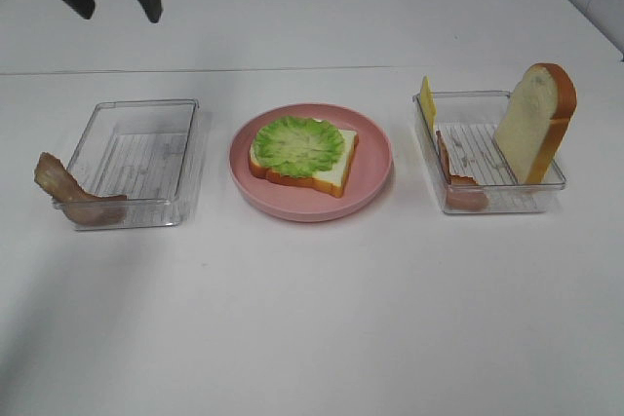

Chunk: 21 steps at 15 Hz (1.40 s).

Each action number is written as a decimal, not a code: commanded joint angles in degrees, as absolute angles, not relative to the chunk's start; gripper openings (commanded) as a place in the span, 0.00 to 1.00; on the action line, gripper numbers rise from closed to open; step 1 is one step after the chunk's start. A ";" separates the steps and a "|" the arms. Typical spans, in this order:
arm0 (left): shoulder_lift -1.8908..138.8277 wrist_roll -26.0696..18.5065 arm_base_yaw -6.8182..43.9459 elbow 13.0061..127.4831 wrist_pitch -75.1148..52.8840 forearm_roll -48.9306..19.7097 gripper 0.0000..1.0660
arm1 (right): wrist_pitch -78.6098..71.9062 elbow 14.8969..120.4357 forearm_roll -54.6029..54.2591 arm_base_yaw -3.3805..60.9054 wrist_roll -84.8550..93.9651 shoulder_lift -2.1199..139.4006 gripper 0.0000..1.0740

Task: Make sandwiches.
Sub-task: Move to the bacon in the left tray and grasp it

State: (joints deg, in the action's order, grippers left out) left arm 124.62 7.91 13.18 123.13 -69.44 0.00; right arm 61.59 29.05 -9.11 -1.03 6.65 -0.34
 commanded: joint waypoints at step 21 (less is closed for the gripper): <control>119.86 15.01 8.31 87.49 -58.44 0.46 0.60 | 60.91 28.93 -9.28 -1.20 6.70 -1.03 0.72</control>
State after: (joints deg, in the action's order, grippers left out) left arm 119.81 14.44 8.48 87.89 -57.93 0.52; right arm 61.59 29.05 -9.11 -1.03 6.65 -0.34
